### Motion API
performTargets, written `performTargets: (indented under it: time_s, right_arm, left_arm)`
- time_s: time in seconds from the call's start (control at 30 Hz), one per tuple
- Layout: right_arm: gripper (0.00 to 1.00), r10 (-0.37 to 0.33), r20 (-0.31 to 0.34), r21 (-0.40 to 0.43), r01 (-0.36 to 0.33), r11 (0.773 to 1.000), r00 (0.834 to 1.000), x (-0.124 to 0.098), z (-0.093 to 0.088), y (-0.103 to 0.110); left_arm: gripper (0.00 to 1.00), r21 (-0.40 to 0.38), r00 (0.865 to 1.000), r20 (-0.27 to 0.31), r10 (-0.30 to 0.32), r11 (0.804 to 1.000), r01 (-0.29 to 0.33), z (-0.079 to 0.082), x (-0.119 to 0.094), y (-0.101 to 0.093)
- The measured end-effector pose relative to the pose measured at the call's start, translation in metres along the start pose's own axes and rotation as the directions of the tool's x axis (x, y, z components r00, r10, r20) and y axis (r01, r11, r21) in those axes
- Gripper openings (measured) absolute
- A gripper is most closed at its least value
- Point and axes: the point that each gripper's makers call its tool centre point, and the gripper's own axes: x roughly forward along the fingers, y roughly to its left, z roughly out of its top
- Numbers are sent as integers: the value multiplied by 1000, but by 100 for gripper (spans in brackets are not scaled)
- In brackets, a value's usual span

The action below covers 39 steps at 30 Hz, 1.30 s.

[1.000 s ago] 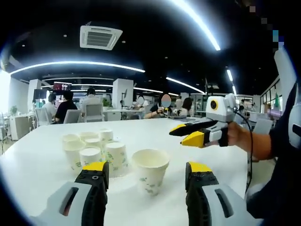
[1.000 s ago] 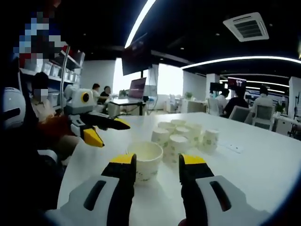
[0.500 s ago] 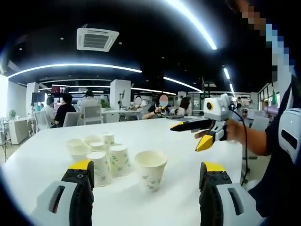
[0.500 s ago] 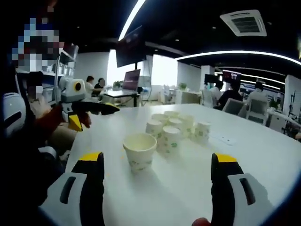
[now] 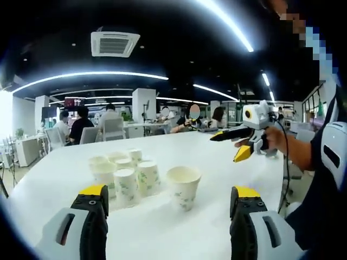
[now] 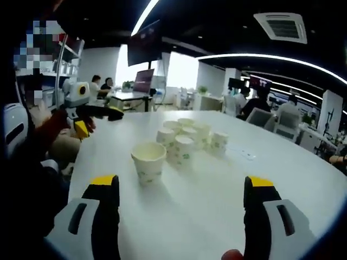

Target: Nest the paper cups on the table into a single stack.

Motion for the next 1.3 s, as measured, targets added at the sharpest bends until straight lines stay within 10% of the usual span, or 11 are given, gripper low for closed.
performTargets:
  time_s: [1.3]
  right_arm:
    - [95, -61, -70, 58, 65, 996, 996, 36, -2, -35]
  left_arm:
    - [99, 5, 992, -16, 126, 992, -126, -1, -39, 25]
